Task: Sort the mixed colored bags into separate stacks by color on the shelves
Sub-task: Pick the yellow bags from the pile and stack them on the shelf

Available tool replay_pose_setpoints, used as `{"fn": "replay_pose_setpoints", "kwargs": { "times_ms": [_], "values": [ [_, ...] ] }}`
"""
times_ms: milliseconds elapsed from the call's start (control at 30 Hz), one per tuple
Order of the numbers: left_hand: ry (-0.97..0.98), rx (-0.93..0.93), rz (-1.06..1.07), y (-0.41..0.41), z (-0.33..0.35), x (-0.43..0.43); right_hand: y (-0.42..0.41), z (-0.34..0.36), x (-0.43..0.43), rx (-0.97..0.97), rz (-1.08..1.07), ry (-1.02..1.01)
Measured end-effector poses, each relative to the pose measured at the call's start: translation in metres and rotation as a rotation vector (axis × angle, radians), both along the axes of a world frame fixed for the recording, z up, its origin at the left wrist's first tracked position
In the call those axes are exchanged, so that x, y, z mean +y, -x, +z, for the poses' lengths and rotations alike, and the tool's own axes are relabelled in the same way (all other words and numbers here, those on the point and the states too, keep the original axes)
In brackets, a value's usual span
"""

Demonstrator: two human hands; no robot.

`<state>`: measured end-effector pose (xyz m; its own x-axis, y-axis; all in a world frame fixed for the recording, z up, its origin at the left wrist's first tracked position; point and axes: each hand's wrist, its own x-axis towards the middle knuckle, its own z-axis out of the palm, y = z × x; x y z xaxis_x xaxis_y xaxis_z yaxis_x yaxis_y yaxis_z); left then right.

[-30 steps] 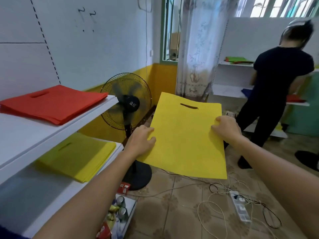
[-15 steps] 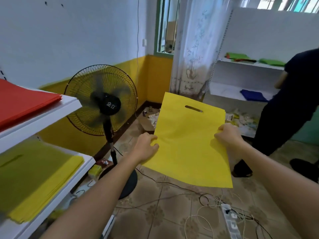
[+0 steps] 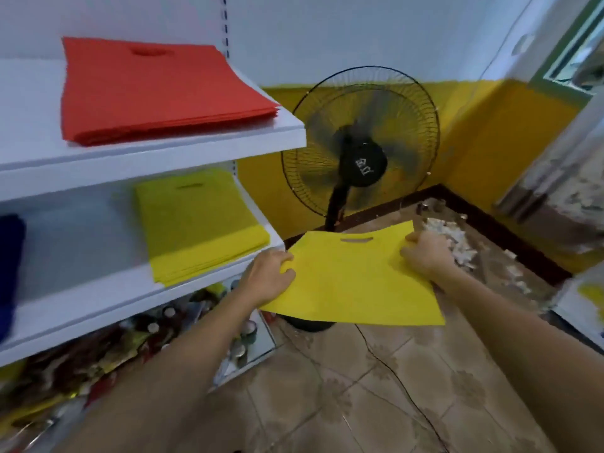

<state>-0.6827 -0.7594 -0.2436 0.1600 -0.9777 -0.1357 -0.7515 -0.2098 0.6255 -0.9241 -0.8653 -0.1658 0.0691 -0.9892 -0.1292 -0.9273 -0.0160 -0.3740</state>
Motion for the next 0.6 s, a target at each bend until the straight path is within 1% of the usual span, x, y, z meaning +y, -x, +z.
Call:
{"fn": "replay_pose_setpoints", "kwargs": {
  "times_ms": [167, 267, 367, 467, 600],
  "values": [
    [0.024, -0.084, 0.297, -0.095, -0.015, 0.025, -0.121, -0.034, -0.035, -0.072, 0.268, 0.014],
    [0.019, -0.142, 0.420, -0.133, -0.022, 0.042, -0.182, -0.055, -0.046, -0.112, 0.393, 0.075],
    [0.015, -0.161, 0.512, -0.157, -0.032, 0.058, -0.230, -0.083, -0.053, -0.082, 0.519, 0.130],
    [-0.012, -0.153, 0.562, -0.171, -0.047, 0.066, -0.267, -0.105, -0.056, -0.065, 0.604, 0.108],
    [0.007, -0.193, 0.663, -0.188, -0.067, 0.053, -0.302, -0.133, -0.074, -0.076, 0.674, 0.077]
  ]
}}
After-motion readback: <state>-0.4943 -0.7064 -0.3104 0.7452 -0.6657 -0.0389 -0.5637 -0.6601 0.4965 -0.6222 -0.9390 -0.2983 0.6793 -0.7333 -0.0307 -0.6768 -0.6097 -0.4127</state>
